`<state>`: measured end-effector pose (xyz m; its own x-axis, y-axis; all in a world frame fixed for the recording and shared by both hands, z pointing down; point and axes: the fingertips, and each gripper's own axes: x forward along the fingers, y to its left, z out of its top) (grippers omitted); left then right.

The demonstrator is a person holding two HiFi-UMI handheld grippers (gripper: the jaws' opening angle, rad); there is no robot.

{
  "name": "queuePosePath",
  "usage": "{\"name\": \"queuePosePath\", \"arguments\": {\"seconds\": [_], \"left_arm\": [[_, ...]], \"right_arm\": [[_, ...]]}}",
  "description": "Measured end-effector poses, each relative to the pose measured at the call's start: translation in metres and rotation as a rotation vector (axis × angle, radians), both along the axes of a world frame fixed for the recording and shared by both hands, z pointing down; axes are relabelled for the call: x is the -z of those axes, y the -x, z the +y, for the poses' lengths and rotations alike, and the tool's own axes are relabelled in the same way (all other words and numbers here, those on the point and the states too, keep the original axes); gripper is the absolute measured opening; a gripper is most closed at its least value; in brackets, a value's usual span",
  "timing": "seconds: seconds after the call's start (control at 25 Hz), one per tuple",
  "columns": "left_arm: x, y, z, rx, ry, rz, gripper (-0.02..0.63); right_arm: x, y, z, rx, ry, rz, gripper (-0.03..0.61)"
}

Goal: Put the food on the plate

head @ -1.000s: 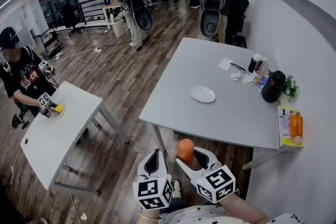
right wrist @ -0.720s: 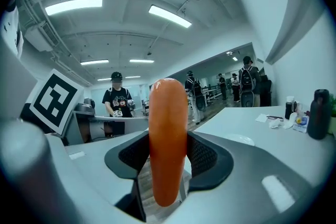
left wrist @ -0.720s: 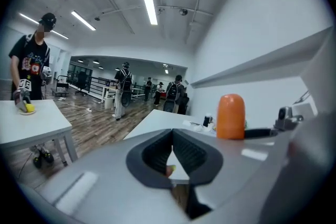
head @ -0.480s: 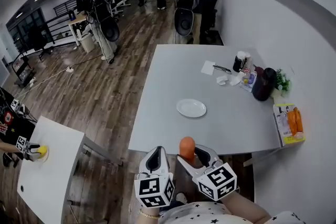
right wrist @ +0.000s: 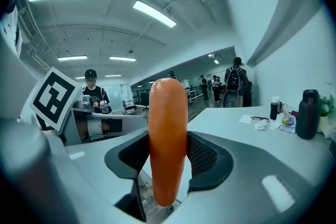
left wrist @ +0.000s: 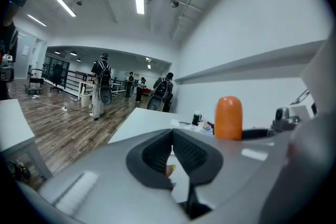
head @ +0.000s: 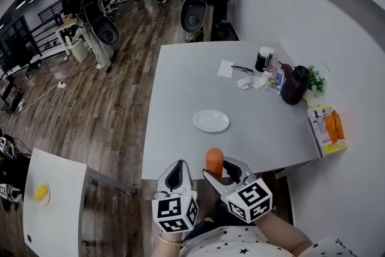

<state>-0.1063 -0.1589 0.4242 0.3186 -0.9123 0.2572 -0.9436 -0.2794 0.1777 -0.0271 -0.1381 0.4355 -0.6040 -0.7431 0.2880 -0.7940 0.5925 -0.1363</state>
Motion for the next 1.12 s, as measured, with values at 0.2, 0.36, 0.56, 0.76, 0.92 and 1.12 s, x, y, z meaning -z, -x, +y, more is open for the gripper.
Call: {"name": "queuePosePath", "arguments": {"seconds": [0.2, 0.36, 0.56, 0.76, 0.92, 1.12], "left_arm": [[-0.004, -0.002, -0.021, -0.017, 0.003, 0.009, 0.006], [-0.013, -0.011, -0.043, -0.030, 0.002, 0.008, 0.007], [-0.025, -0.020, -0.074, -0.033, 0.007, 0.007, 0.008], [-0.034, -0.027, -0.105, -0.039, 0.023, 0.002, 0.006], [-0.041, -0.027, -0.126, -0.025, 0.046, 0.001, 0.006], [-0.049, -0.020, -0.139, 0.007, 0.086, -0.003, 0.006]], "right_arm": [[-0.006, -0.012, -0.026, -0.026, 0.004, 0.027, 0.213], [-0.014, -0.032, -0.060, -0.041, 0.003, 0.045, 0.212], [-0.032, -0.049, -0.111, -0.021, 0.007, 0.111, 0.213], [-0.062, -0.069, -0.166, 0.004, 0.067, 0.233, 0.212], [-0.085, -0.079, -0.207, 0.074, 0.130, 0.350, 0.213], [-0.129, -0.074, -0.243, 0.248, 0.228, 0.593, 0.213]]}}
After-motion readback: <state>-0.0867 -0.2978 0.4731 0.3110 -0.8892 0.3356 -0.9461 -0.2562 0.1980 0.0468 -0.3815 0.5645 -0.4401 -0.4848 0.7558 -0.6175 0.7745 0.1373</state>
